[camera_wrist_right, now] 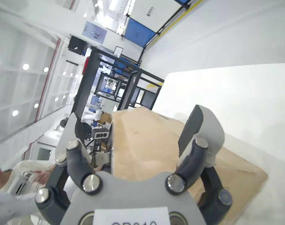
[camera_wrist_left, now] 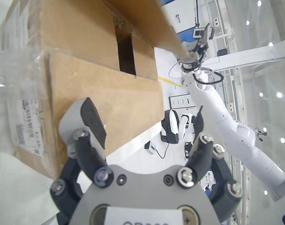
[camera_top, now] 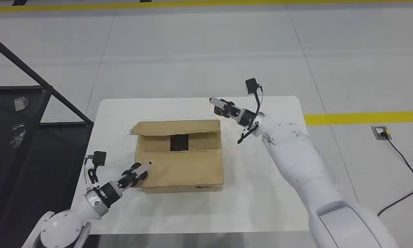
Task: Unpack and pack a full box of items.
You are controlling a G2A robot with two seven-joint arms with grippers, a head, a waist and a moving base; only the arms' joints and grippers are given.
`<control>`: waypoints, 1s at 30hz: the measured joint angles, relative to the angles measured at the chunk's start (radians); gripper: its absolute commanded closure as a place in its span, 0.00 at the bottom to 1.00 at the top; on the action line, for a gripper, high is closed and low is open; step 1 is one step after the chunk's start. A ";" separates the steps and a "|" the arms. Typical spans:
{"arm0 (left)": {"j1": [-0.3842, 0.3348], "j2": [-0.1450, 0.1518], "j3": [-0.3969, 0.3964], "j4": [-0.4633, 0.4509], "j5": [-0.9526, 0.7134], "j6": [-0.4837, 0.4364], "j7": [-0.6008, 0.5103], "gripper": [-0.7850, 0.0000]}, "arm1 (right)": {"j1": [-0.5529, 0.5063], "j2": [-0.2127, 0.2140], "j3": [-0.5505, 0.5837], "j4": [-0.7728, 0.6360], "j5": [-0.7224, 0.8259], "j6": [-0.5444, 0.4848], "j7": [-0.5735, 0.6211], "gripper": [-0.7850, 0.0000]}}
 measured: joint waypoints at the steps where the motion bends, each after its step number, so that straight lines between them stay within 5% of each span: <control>1: -0.002 -0.001 0.001 0.000 0.003 0.002 0.000 0.00 | -0.001 0.003 0.005 -0.002 0.017 -0.027 0.041 0.00; 4: -0.010 -0.004 0.007 0.000 0.011 0.007 0.002 0.00 | -0.004 0.013 0.006 -0.024 0.052 -0.043 0.160 0.00; 13: -0.036 -0.013 0.019 0.005 0.031 0.016 0.026 0.00 | -0.046 0.027 -0.052 -0.139 0.113 0.202 0.395 0.00; 30: -0.059 -0.030 0.002 0.037 0.033 0.022 0.106 0.00 | -0.108 0.033 -0.103 -0.186 0.233 0.287 0.481 0.00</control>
